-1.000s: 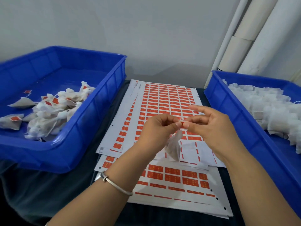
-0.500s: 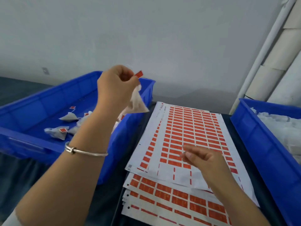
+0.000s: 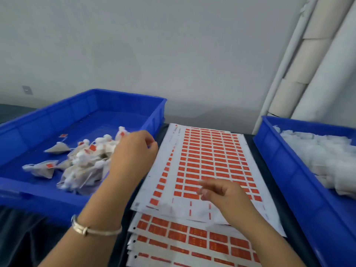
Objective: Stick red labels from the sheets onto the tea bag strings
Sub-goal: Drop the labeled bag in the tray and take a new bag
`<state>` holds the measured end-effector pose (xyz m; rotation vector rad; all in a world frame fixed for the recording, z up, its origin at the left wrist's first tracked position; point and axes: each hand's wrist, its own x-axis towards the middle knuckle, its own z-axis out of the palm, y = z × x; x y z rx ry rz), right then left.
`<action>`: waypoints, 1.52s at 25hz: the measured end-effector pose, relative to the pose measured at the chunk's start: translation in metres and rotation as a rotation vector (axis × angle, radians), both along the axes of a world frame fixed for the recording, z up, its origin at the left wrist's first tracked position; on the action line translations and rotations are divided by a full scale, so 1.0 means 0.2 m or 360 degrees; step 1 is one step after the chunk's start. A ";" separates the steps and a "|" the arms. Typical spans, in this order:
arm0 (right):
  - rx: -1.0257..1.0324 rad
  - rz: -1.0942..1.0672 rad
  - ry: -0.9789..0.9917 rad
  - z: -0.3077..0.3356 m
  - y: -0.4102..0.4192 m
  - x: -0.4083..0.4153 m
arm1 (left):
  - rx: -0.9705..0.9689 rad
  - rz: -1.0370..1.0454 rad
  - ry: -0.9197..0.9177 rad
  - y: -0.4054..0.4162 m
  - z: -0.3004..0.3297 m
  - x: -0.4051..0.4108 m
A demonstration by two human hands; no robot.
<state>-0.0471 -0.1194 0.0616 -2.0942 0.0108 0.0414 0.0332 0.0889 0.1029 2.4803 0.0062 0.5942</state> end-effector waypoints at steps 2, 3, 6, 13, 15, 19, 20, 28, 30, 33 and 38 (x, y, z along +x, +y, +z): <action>-0.0100 -0.0140 -0.0161 0.14 -0.11 -0.01 | -0.0063 -0.0297 0.0153 -0.23 -0.09 -0.08; -0.0084 -0.0260 -0.0278 0.23 -0.19 0.00 | -0.0037 -0.0415 0.0280 -0.34 -0.15 -0.12; 0.0105 -0.0659 -0.0643 0.48 -0.53 0.06 | 0.0142 -0.0690 0.0547 -0.62 -0.32 -0.20; -0.0400 -0.1182 -0.0003 0.38 -1.41 0.31 | 0.0745 -0.1035 0.0688 -0.87 -0.55 -0.22; -0.0943 -0.1012 0.0321 0.21 -1.52 0.34 | 0.0808 -0.1051 0.0696 -0.87 -0.61 -0.21; -0.0874 -0.0955 0.0325 -0.04 -1.53 0.47 | 0.0868 -0.1060 0.0650 -0.87 -0.66 -0.19; -0.0762 -0.1035 0.0180 -0.06 -1.51 0.53 | 0.0889 -0.1069 0.0656 -0.86 -0.66 -0.19; -0.0568 -0.1201 -0.0015 -0.05 -1.59 0.78 | 0.0938 -0.1141 0.0760 -0.86 -0.67 -0.14; -0.0485 -0.1314 -0.0119 -0.02 -1.59 0.74 | 0.0931 -0.1131 0.0754 -0.86 -0.68 -0.14; -0.0383 -0.1341 -0.0437 0.11 -1.55 0.67 | 0.0902 -0.1100 0.0718 -0.85 -0.69 -0.15; -0.0254 -0.1106 -0.0823 0.44 -1.31 0.47 | 0.0446 -0.0962 0.0604 -0.85 -0.55 -0.20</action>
